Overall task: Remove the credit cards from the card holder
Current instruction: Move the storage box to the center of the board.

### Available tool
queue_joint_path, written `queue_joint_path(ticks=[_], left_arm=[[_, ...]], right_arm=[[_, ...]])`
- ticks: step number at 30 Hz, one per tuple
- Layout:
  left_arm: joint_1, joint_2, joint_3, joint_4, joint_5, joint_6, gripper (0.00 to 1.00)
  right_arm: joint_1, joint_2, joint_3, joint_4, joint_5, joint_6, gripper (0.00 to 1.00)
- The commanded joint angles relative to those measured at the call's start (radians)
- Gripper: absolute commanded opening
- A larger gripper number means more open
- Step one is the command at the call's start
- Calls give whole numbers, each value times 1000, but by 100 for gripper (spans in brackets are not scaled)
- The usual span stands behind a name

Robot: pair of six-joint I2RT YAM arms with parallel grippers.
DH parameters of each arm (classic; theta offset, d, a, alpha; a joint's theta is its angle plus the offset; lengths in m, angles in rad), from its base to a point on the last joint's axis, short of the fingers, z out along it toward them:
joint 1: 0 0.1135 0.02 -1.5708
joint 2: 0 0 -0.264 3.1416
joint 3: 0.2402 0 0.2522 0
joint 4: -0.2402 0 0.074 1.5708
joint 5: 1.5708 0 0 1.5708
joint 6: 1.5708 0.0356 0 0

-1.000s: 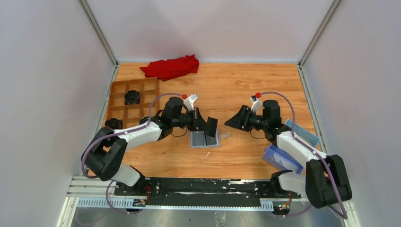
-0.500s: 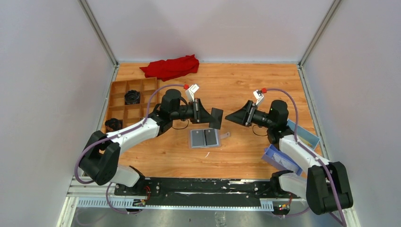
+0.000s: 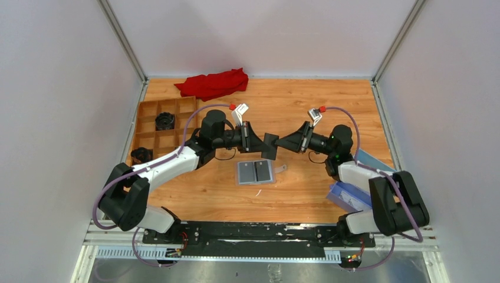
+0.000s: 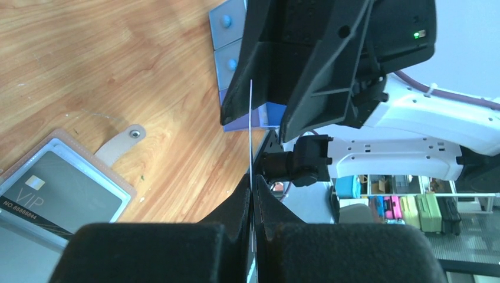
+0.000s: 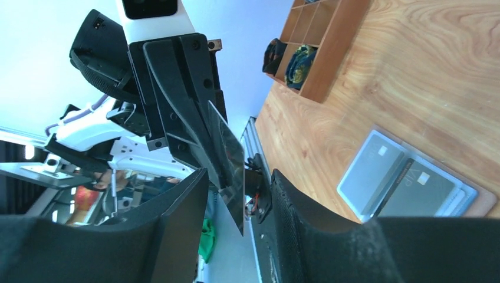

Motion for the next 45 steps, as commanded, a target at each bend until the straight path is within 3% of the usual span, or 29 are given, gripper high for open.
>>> queue_joint_path(ticks=[1, 4, 9, 10, 13, 17, 18, 20, 21, 22, 24, 27, 30, 33, 36, 45], left_arm=[[-8, -7, 28, 3, 7, -1, 0], [-9, -2, 33, 3, 5, -1, 0], [-9, -3, 31, 3, -8, -1, 0], [-11, -2, 31, 3, -11, 0, 0], [-9, 6, 36, 3, -14, 4, 0], [-10, 29, 53, 3, -13, 14, 1], [-10, 30, 59, 3, -12, 18, 13], [-9, 32, 72, 3, -11, 24, 53], [-9, 30, 78, 3, -12, 26, 86], [-10, 31, 82, 3, -12, 29, 98], [-8, 29, 85, 3, -9, 37, 100], [5, 27, 78, 3, 7, 48, 100], [16, 29, 78, 3, 41, 69, 100], [15, 20, 75, 3, 57, 83, 100], [17, -4, 51, 3, 32, 89, 100], [34, -1, 101, -88, -11, 138, 100]], right_arm=[[18, 103, -31, 406, -56, 222, 45], [27, 166, -33, 522, -61, 288, 42], [63, 193, -26, 537, -63, 283, 39], [68, 192, -25, 533, -63, 278, 34], [76, 192, -21, 510, -65, 264, 2], [72, 170, -17, 439, -77, 229, 0], [67, 152, -18, 395, -78, 207, 0], [43, 89, -22, 247, -83, 132, 0], [27, 45, -26, 144, -81, 82, 0], [8, -14, -25, 3, -76, 6, 0], [-31, -158, 27, -442, -23, -278, 0], [-49, -362, 223, -1219, 314, -701, 0], [-52, -488, 346, -1543, 678, -849, 0], [-53, -579, 414, -1694, 905, -942, 0], [-53, -673, 416, -1728, 1069, -977, 0], [-52, -873, 325, -1589, 1107, -1153, 0]])
